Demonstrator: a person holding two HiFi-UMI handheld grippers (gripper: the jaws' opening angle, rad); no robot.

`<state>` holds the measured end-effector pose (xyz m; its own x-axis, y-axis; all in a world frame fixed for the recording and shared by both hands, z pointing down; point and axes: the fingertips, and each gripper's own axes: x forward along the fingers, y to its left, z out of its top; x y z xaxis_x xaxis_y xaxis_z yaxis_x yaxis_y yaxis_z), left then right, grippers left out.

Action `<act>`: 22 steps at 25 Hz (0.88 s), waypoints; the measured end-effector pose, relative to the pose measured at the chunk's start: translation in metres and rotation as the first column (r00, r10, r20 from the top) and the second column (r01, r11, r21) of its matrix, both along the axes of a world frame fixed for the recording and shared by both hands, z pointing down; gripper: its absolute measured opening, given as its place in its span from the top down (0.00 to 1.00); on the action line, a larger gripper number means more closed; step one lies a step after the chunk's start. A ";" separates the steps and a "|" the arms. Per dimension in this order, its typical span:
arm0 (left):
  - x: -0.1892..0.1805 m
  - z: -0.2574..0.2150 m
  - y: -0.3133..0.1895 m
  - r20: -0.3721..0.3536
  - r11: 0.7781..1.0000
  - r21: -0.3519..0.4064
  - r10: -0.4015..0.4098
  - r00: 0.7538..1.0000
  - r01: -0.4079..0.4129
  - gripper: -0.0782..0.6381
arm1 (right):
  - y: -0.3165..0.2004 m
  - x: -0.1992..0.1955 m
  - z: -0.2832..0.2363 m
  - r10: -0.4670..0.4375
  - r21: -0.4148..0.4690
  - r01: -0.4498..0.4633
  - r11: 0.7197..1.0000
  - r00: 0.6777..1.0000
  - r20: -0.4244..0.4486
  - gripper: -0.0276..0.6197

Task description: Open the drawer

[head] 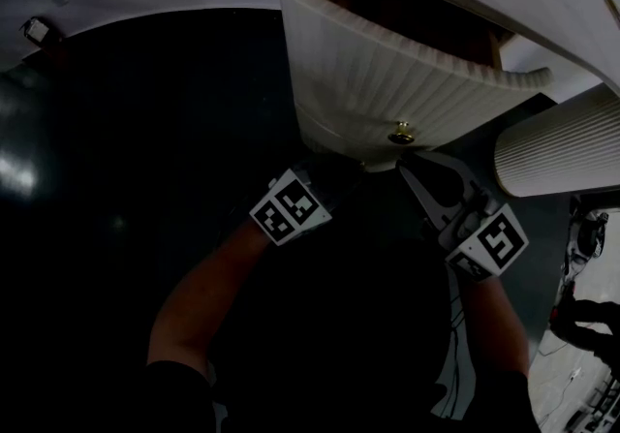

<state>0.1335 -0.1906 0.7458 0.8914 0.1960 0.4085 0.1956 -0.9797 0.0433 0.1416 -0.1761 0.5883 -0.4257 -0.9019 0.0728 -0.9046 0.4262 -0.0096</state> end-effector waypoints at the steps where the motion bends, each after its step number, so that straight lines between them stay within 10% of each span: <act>1: 0.001 -0.004 0.000 -0.010 1.000 0.004 0.002 1.000 -0.002 0.82 | -0.001 0.003 -0.001 0.016 -0.001 -0.016 1.000 1.000 -0.007 0.90; 22: 0.011 -0.007 -0.009 -0.009 0.995 0.103 -0.011 1.000 0.011 0.81 | -0.019 0.024 0.000 0.100 -0.044 -0.102 0.994 0.994 -0.043 0.93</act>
